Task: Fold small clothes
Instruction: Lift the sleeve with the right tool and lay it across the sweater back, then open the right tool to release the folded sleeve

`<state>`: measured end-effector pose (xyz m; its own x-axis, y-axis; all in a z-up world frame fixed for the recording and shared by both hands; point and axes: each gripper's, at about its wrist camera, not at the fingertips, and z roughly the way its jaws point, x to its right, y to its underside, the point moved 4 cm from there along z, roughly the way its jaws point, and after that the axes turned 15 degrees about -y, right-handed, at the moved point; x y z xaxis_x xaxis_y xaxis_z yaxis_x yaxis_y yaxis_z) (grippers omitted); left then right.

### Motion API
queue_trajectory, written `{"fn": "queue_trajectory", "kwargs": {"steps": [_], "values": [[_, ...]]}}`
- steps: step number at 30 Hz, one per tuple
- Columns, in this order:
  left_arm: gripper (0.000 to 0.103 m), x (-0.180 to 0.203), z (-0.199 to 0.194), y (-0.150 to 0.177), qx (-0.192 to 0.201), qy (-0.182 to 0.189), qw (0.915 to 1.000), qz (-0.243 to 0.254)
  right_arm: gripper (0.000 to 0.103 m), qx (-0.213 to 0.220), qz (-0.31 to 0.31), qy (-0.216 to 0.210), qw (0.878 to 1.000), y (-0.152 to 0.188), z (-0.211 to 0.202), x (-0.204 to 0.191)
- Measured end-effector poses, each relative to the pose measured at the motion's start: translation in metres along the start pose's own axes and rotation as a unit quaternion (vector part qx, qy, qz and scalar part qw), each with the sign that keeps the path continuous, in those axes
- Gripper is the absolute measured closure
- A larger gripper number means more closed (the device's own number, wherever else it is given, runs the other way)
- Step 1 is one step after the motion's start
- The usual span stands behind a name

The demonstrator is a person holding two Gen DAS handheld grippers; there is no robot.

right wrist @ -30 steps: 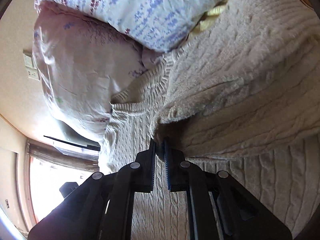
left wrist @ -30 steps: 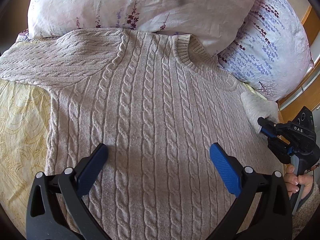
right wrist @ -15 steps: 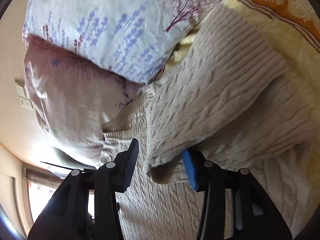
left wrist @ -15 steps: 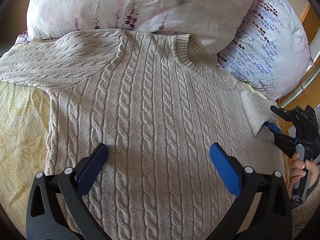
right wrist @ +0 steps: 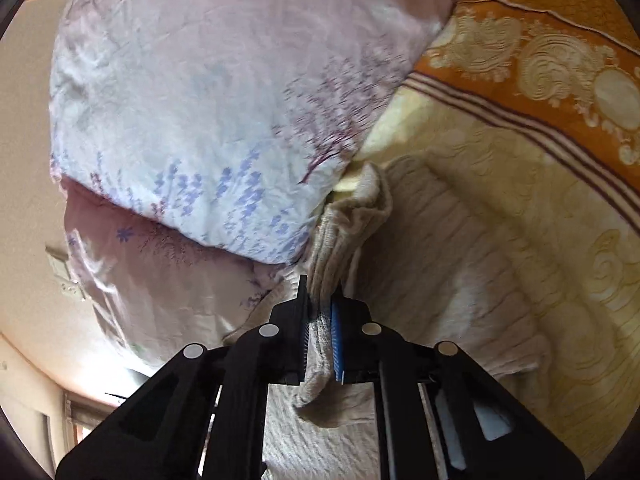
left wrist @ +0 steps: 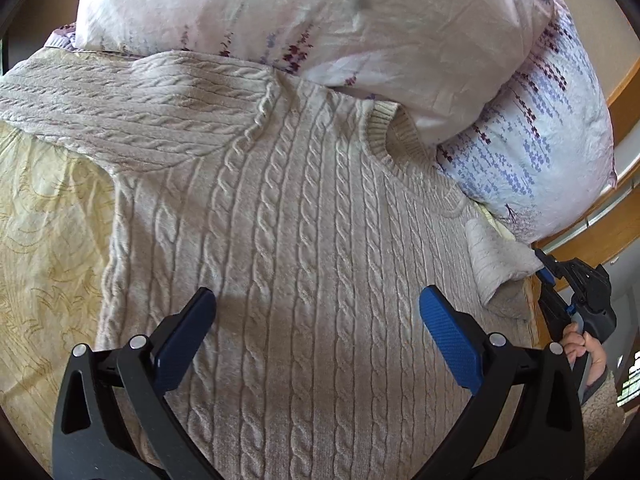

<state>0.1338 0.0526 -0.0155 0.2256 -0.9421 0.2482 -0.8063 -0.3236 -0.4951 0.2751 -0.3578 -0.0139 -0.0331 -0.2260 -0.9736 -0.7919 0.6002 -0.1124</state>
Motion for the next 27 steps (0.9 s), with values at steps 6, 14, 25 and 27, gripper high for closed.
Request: {"fn": "queue_trajectory", "kwargs": {"steps": [6, 14, 25, 27], "values": [[0.002, -0.029, -0.01, -0.019, 0.03, -0.012, 0.9982, -0.051, 0.093, -0.126, -0.007, -0.038, 0.991, 0.049, 0.083, -0.025], [0.002, -0.082, -0.027, -0.037, 0.068, -0.047, 0.9896, -0.118, 0.093, -0.259, -0.069, 0.04, 0.963, 0.109, 0.165, -0.02], [0.002, -0.15, -0.042, -0.064, 0.106, -0.083, 0.9726, -0.19, 0.093, -0.314, -0.114, 0.054, 0.941, 0.141, 0.2, -0.041], [0.003, -0.155, -0.041, -0.065, 0.107, -0.085, 0.9712, -0.195, 0.093, -0.318, -0.116, 0.052, 0.94, 0.147, 0.205, -0.042]]}}
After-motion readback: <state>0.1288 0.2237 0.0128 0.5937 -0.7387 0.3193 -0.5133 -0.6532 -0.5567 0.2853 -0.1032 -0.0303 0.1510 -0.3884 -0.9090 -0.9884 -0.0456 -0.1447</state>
